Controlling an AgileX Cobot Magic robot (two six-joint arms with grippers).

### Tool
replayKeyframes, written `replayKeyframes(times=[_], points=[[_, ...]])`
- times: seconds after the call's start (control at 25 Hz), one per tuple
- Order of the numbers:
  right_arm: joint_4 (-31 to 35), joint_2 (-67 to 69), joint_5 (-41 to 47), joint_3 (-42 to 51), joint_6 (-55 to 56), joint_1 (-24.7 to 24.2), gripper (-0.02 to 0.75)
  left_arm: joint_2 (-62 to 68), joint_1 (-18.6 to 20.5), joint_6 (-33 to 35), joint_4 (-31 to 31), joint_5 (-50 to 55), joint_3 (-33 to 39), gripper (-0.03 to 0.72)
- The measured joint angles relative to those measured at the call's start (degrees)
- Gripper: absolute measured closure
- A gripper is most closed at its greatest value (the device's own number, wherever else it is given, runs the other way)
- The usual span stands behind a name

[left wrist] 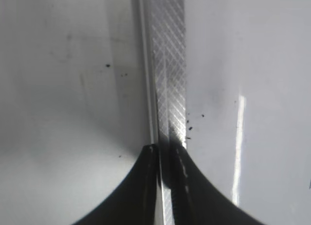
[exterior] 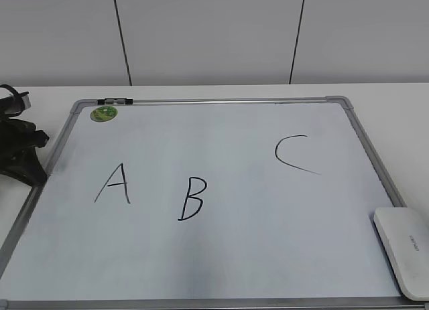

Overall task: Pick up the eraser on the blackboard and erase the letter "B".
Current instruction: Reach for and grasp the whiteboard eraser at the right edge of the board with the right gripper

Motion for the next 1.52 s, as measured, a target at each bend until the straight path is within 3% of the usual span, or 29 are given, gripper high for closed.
replayKeyframes(times=[0.32, 0.84, 1.52], points=[[0.55, 18.64, -0.18, -5.01, -0.09, 0.00, 0.152, 0.00, 0.00, -0.08, -0.09, 0.11, 0.00, 0.653], [0.92, 41.43, -9.18, -5.88, 1.72, 0.00, 0.113, 0.00, 0.00, -0.08, -0.09, 0.11, 0.00, 0.653], [0.92, 52.79, -15.90, -6.14, 6.26, 0.00, 0.120, 0.00, 0.00, -0.08, -0.09, 0.11, 0.00, 0.653]])
